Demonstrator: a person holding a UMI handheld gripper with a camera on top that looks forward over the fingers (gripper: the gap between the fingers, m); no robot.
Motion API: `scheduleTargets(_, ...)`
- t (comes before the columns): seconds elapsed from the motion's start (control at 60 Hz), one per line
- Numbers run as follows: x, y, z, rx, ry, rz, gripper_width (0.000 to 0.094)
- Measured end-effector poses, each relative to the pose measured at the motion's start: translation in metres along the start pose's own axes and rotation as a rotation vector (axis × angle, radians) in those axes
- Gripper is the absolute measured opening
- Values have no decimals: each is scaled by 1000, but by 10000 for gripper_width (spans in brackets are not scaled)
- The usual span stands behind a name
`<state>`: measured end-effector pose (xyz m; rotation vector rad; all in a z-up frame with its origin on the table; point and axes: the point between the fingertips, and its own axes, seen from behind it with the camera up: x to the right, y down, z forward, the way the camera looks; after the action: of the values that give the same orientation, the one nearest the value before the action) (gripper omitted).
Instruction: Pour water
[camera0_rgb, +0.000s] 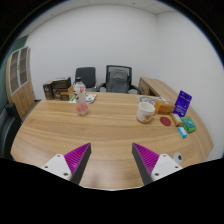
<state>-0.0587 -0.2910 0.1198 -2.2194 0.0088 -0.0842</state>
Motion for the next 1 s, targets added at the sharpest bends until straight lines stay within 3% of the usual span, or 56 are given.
scheduleTargets(0.283,-132,-90,124,176,-84,-9,862)
scheduleTargets(0.467,-166,-136,207,260,-95,29,848)
scheduleTargets(0.633,-170,-158,263,294,-60,5,776)
scheduleTargets(0.7,-171,-161,276,299,-55,10,706)
scheduleTargets(0.8,-169,-167,284,324,-49,18,502)
scheduleTargets(1.0,-169,-167,282,337,-62,13,330)
